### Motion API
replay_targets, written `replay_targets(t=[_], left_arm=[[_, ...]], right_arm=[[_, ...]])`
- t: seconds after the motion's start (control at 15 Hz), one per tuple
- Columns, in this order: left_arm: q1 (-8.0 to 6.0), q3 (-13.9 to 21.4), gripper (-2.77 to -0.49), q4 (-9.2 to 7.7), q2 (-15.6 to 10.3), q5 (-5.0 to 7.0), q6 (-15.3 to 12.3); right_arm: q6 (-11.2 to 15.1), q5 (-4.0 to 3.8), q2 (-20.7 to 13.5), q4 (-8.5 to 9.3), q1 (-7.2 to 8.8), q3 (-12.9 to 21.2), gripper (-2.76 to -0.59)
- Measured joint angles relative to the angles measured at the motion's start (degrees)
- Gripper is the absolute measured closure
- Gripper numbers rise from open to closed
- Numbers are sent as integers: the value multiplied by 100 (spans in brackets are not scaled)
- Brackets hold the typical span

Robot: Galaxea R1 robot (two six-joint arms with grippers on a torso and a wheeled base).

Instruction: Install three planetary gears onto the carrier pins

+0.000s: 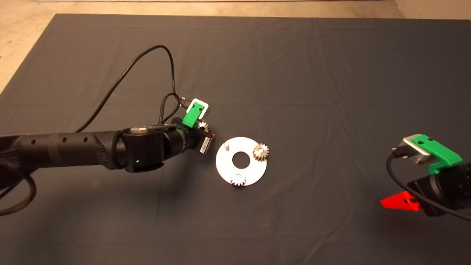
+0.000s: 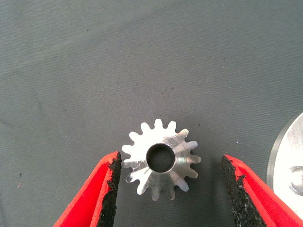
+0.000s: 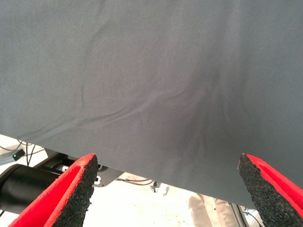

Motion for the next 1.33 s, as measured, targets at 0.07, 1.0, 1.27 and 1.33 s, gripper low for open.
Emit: replay_targets(t=[0.07, 1.0, 1.27, 1.33], left_arm=[[0, -1, -140, 2, 0, -17, 0], [0, -146, -103, 5, 2, -166, 0], [1, -146, -100, 5, 2, -168, 0], [1, -146, -99, 5, 2, -168, -2]], right_arm=[[0, 1, 0, 9, 19, 0, -220], [-2, 4, 0, 10, 65, 0, -220], [-2, 4, 0, 10, 65, 0, -220], [-2, 4, 0, 10, 65, 0, -220]])
